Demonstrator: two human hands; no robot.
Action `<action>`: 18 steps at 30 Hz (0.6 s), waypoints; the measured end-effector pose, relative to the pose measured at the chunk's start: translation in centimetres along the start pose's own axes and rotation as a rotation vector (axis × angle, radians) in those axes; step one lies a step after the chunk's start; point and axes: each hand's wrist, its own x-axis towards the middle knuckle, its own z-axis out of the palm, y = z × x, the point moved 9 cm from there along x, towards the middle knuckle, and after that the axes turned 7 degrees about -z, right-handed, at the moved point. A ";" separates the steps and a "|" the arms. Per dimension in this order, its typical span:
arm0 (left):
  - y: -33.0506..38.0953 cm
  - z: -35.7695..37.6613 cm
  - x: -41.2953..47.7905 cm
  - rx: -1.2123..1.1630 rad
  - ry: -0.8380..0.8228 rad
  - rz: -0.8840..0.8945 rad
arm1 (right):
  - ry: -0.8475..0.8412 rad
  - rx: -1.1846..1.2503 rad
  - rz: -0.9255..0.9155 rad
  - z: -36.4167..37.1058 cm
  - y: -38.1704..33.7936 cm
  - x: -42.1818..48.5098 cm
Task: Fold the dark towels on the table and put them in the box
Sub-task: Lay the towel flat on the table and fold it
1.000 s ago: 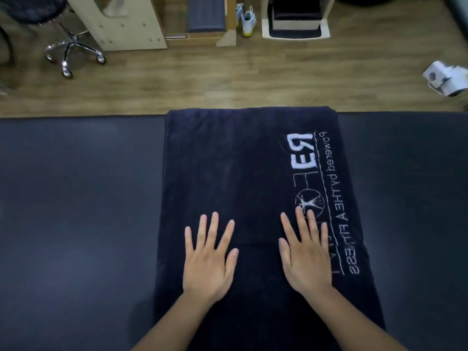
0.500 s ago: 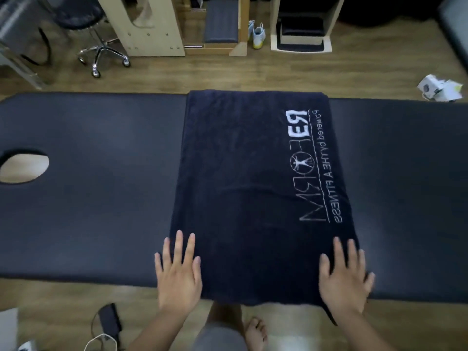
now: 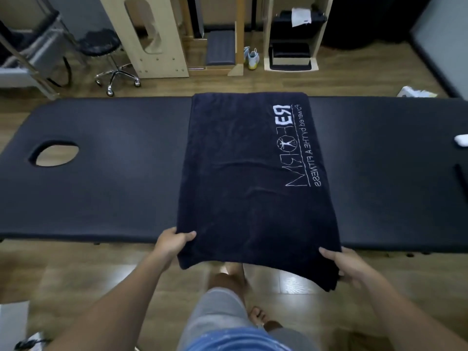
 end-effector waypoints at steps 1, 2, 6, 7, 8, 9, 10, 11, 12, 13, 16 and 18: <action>-0.2 0.0 -0.3 -0.038 -0.012 0.013 | 0.008 0.026 -0.010 0.0 0.7 -0.3; -0.6 0.0 -0.6 -0.058 -0.021 0.025 | 0.029 0.065 -0.032 -0.1 1.2 -0.7; -2.8 0.9 -2.7 -0.086 -0.095 0.072 | 0.109 0.271 -0.072 -0.2 2.6 -2.5; -3.4 1.3 -3.5 -0.112 -0.129 0.081 | 0.086 0.278 -0.062 0.0 2.9 -2.9; -3.9 1.6 -4.3 -0.135 -0.159 0.079 | 0.048 0.272 -0.048 0.4 3.2 -3.3; -4.5 1.6 -5.1 -0.170 -0.174 0.059 | 0.014 0.250 -0.038 0.7 3.6 -3.6; -5.3 1.4 -5.6 -0.213 -0.173 0.026 | 0.004 0.233 -0.038 0.7 3.8 -3.8; -6.1 1.1 -5.9 -0.266 -0.165 -0.013 | 0.016 0.226 -0.049 0.4 3.8 -4.0; -6.8 0.7 -6.1 -0.316 -0.153 -0.044 | 0.041 0.230 -0.063 0.0 3.7 -4.3; -7.3 0.1 -6.1 -0.344 -0.138 -0.061 | 0.069 0.227 -0.073 -0.7 3.5 -4.6; -8.8 -2.0 -5.8 -0.250 -0.057 -0.097 | 0.086 0.145 -0.055 -2.0 3.6 -6.0; -10.3 -3.0 -5.6 -0.179 -0.026 -0.147 | 0.054 0.034 -0.028 -2.5 4.2 -6.9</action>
